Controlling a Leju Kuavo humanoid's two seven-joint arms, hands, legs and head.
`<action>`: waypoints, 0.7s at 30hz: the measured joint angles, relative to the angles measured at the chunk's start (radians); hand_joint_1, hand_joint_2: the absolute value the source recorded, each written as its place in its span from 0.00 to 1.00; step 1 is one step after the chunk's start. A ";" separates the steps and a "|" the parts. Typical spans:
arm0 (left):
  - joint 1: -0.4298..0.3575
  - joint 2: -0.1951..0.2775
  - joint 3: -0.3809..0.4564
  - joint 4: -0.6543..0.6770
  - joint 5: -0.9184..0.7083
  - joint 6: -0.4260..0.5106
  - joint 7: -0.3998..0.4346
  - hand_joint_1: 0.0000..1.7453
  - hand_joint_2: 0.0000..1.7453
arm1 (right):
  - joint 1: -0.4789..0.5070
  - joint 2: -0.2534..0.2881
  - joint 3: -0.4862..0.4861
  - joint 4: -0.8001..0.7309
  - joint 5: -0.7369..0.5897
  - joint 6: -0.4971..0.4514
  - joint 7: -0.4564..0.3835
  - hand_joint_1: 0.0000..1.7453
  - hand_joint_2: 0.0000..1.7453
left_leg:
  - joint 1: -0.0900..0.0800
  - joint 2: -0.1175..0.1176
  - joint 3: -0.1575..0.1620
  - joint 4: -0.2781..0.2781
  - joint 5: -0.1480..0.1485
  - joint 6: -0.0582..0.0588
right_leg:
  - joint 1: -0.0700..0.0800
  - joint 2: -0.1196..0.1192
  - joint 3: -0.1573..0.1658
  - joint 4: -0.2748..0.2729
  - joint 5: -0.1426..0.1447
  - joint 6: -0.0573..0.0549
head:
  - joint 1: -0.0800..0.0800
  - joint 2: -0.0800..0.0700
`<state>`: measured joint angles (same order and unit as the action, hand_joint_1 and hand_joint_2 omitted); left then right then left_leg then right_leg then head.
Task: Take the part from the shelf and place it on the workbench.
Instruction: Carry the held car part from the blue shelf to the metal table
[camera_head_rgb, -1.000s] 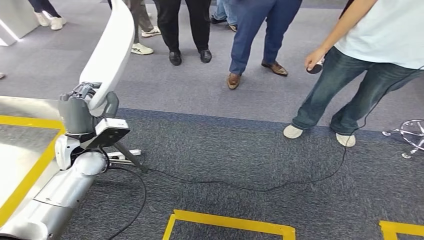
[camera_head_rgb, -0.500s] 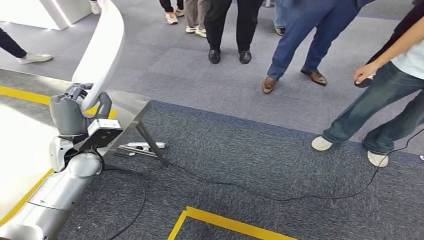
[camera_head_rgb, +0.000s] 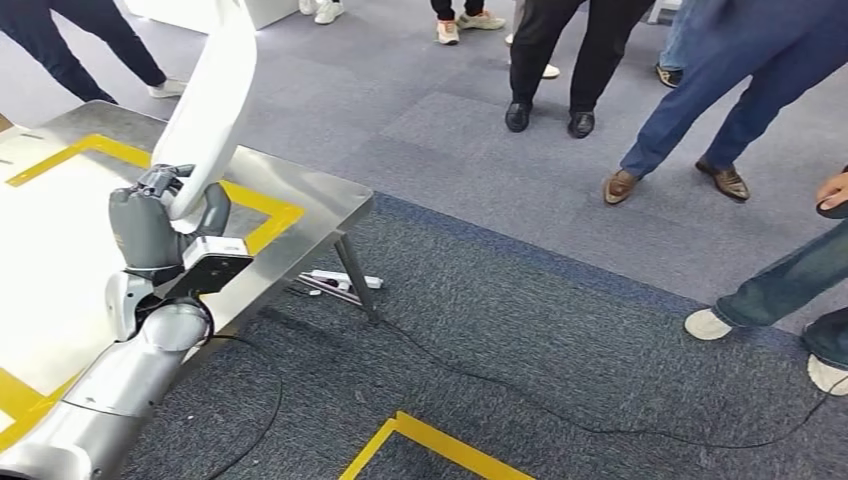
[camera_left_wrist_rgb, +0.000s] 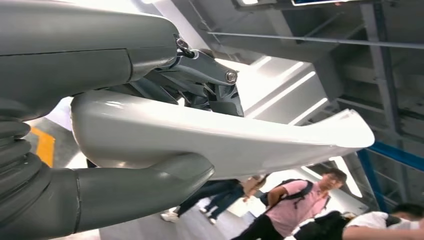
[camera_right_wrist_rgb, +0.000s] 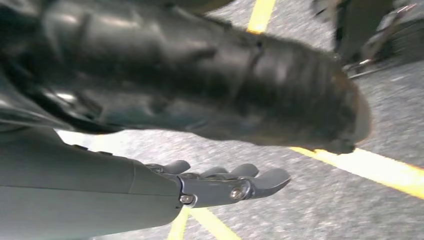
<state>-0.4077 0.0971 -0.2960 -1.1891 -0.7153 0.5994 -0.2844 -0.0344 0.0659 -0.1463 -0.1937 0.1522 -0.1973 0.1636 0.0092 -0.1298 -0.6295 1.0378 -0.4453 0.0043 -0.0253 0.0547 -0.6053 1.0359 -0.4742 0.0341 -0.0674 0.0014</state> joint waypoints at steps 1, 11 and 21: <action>0.000 0.002 0.000 0.000 0.000 0.000 0.000 1.00 1.00 | 0.000 0.000 0.000 0.000 0.000 0.000 0.000 0.00 0.00 | -0.002 0.019 -0.007 0.014 -0.009 -0.004 | -0.001 -0.013 0.004 -0.002 0.000 -0.007 | -0.004 0.000; -0.009 0.006 -0.001 0.004 0.000 -0.003 0.000 1.00 1.00 | 0.003 0.000 -0.001 0.000 0.002 0.001 0.001 0.00 0.00 | -0.020 0.185 -0.009 0.035 0.000 0.010 | 0.013 -0.143 0.033 -0.007 -0.023 -0.018 | -0.017 0.000; -0.014 0.002 0.000 0.004 -0.001 -0.006 0.000 1.00 1.00 | 0.002 0.003 -0.001 0.000 0.002 0.005 0.002 0.00 0.00 | -0.014 0.103 0.024 -0.032 0.009 0.045 | 0.012 -0.057 -0.092 0.251 -0.147 0.021 | -0.005 0.000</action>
<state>-0.4213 0.0986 -0.2961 -1.1847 -0.7160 0.5931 -0.2842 -0.0322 0.0687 -0.1469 -0.1938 0.1541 -0.1926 0.1653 -0.0045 -0.0271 -0.6053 1.0057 -0.4367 0.0491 -0.0130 -0.0023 -0.6976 1.2868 -0.6212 0.0553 -0.0724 0.0011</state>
